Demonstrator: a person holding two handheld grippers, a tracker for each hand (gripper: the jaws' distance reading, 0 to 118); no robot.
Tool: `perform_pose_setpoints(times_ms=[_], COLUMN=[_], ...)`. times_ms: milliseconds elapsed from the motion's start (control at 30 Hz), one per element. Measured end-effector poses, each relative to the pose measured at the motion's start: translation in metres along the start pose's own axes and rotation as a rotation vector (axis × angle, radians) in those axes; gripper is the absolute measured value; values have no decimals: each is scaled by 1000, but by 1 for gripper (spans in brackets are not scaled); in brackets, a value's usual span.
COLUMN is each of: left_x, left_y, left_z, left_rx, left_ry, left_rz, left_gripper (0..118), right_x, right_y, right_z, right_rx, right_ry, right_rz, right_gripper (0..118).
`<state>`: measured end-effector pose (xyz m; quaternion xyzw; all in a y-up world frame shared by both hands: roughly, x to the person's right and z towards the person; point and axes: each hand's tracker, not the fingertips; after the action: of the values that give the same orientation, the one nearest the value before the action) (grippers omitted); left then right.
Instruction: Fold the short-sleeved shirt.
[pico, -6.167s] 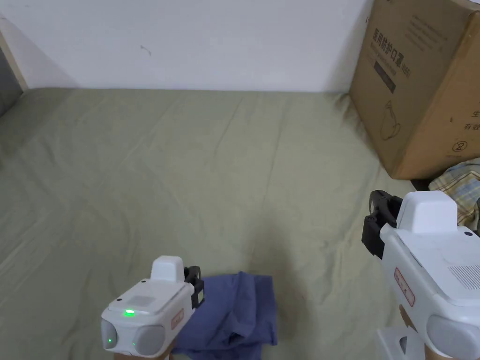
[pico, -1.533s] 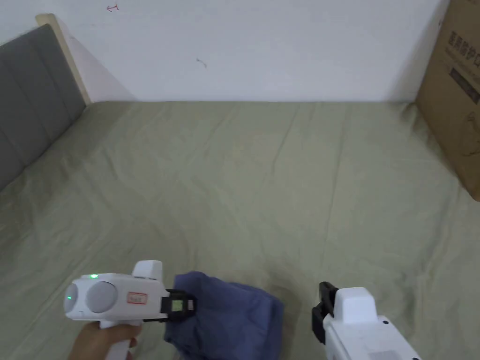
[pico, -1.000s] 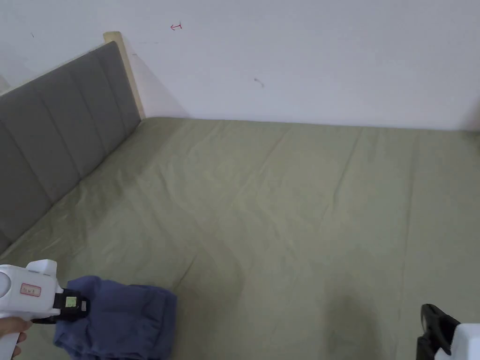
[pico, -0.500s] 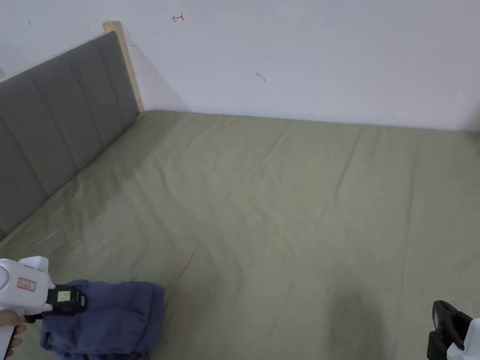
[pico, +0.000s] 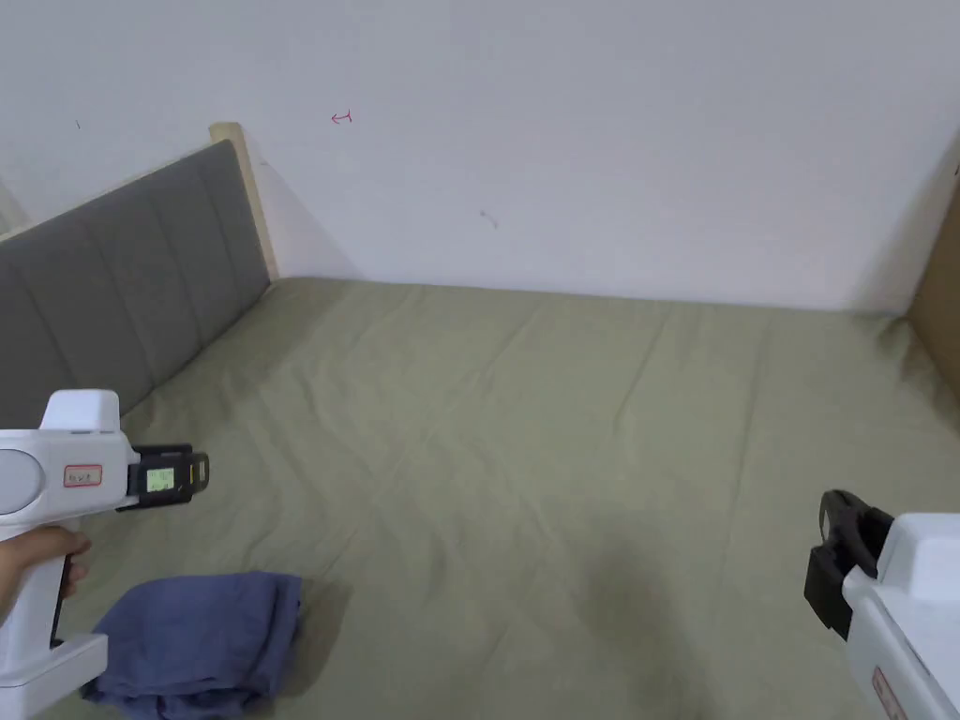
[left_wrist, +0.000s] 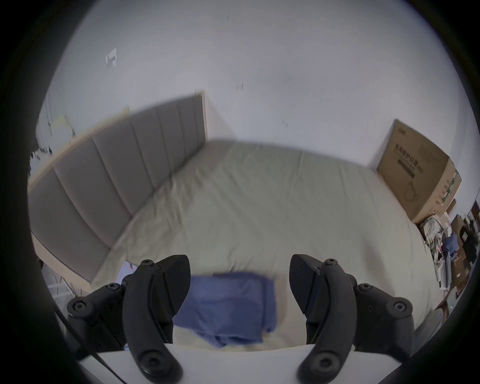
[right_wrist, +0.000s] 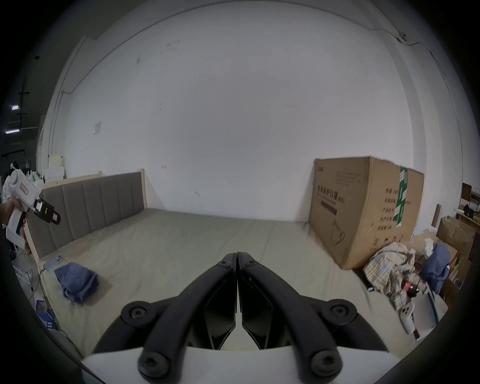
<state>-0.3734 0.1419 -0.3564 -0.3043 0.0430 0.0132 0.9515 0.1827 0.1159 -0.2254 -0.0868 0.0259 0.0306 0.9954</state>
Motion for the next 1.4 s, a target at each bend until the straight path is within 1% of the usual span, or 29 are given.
perform_pose_setpoints(times_ms=[100, 200, 233, 400, 500, 633, 733, 767, 800, 833, 900, 933, 1033, 1400], left_x=[40, 77, 81, 150, 182, 212, 230, 234, 239, 243, 252, 255, 260, 272], left_y=[12, 16, 18, 6, -5, -20, -35, -40, -45, -50, -56, -58, -58, -62], left_z=[46, 85, 84, 126, 132, 138, 139, 136, 137, 137, 139, 139, 141, 140], left_rx=[177, 328, 382, 590, 672, 708, 723, 732, 737, 747, 762, 760, 733, 716], left_ry=[-9, -48, -56, -12, -29, -108, -122, -126, -127, -132, -145, -155, -217, -208], left_rz=[-4, -3, 7, -57, -65, -24, -35, -42, -39, -38, -41, -46, -51, -80], left_gripper=[84, 84, 84, 84, 84, 83, 80, 76, 63, 47, 7, 2, 0, 0], right_x=[8, 17, 19, 33, 42, 53, 59, 61, 61, 61, 63, 63, 63, 63], right_y=[24, 43, 49, 64, 65, 62, 58, 58, 59, 59, 59, 60, 61, 61], right_z=[14, 26, 31, 48, 59, 69, 77, 80, 84, 87, 91, 93, 97, 96], right_rx=[51, 95, 104, 141, 157, 170, 176, 177, 178, 180, 187, 188, 194, 192], right_ry=[-16, -37, -46, -87, -101, -108, -118, -120, -121, -124, -129, -132, -139, -137], right_rz=[10, 17, 22, 35, 33, 32, 33, 34, 33, 31, 31, 30, 27, 22], right_gripper=[0, 0, 0, 0, 0, 0, 0, 0, 0, 0, 0, 0, 0, 0])
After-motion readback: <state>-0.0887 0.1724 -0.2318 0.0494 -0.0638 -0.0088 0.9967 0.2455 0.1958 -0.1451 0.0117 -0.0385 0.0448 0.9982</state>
